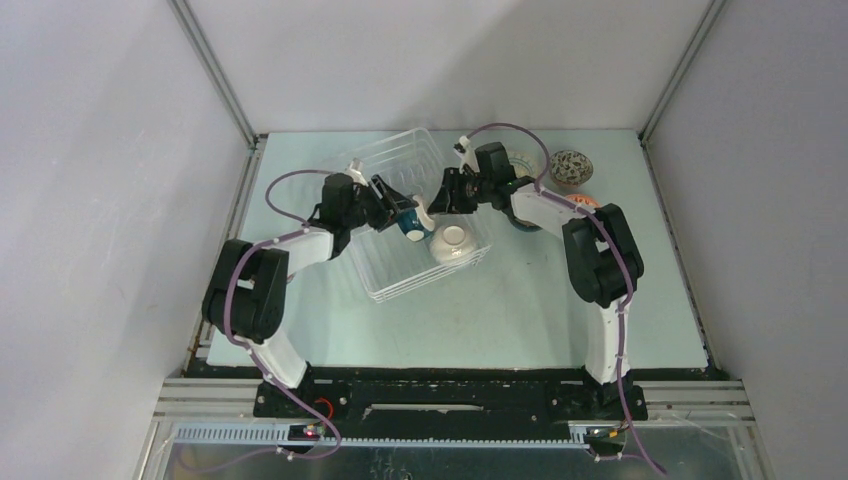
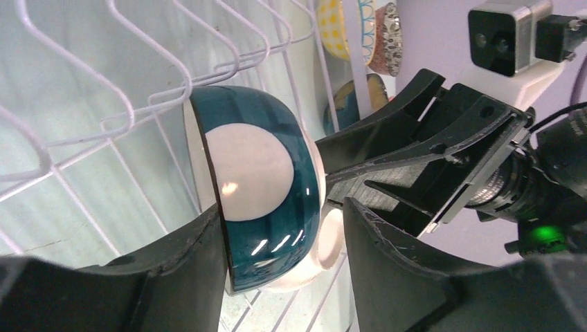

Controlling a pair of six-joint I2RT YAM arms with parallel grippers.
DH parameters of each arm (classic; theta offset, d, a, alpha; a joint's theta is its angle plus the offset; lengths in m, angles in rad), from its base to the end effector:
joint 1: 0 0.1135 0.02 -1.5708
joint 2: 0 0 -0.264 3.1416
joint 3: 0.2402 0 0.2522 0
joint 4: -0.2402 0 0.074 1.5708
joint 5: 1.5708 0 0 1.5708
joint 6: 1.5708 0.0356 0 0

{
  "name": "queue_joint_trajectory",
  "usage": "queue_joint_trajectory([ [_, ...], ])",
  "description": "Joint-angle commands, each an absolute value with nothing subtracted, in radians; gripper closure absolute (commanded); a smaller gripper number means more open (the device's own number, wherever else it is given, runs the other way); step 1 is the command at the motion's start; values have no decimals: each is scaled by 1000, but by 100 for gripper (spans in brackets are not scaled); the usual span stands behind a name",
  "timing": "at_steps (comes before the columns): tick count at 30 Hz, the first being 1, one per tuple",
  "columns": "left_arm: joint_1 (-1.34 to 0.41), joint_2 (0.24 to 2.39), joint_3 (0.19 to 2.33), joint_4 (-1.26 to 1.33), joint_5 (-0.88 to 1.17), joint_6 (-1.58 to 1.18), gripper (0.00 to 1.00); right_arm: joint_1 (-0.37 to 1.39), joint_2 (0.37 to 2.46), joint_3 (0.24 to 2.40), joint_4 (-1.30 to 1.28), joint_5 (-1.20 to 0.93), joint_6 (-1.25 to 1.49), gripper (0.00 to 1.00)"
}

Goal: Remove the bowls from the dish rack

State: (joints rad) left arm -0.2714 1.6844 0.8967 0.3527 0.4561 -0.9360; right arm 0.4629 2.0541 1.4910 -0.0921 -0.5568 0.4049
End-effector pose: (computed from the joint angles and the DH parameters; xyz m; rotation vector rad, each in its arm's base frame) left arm 0.3439 -0.1120 0.1999 -0.4014 2.1413 -1.1923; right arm 0.4072 0.2242 0.2037 -0.3922 2.2999 1.0777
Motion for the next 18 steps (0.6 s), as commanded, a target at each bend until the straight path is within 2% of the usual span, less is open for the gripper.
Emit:
queue_joint_trajectory([
  [1,-288,1697,918,569,601,-999,40,480,2049,1480,-118,-545,394,47],
  [4,-296,1711,926,575,610,-1005,41,479,2056,1484,-122,-539,395,46],
  [12,-299,1719,915,621,624,-1019,56,474,2060,1484,-127,-523,400,47],
  [18,-298,1694,909,646,643,-1024,49,470,2060,1483,-124,-524,403,48],
])
